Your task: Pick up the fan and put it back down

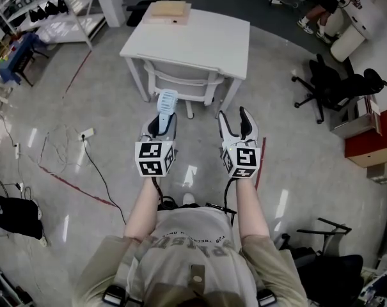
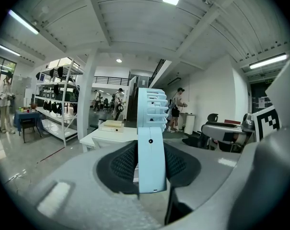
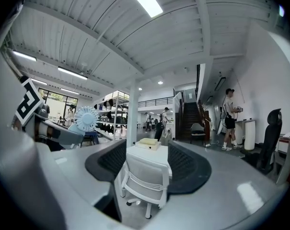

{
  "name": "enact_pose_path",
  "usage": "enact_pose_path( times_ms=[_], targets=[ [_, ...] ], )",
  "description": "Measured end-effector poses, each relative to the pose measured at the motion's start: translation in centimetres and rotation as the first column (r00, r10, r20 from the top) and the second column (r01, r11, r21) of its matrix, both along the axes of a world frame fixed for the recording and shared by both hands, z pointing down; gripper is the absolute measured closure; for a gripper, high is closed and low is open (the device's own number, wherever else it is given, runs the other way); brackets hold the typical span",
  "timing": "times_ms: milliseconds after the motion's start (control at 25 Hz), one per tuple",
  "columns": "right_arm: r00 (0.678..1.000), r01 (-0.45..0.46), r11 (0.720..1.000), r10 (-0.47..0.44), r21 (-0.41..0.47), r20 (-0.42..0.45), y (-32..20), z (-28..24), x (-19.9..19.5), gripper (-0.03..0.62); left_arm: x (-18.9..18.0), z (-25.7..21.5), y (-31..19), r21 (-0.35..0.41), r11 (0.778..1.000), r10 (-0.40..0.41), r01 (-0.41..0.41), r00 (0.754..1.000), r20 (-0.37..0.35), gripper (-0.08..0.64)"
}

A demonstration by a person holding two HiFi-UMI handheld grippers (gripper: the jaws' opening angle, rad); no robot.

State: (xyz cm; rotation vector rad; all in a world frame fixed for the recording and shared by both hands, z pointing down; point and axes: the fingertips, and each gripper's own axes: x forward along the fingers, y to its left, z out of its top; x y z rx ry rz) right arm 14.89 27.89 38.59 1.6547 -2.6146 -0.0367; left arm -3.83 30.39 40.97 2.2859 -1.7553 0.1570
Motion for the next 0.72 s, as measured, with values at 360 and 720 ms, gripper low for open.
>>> enact_pose_path(
  times_ms=[360,720],
  targets=[
    [1.000,0.006,0.999,-0.006,-0.035,0.001,-1.1,1.4,0.8,0.341,0.5,0.9,-0.8,-0.023,1.000,-0.010,0.010,1.000,0.005,0.434],
    [1.000,0.003,0.998,-0.002,-0.059,0.004,-4.3,2.6,-0.2,0.341,-0.5,2.3,-4.2,-0.047,0.999,0.000,0.000,1.000,-0.003,0.434]
  ],
)
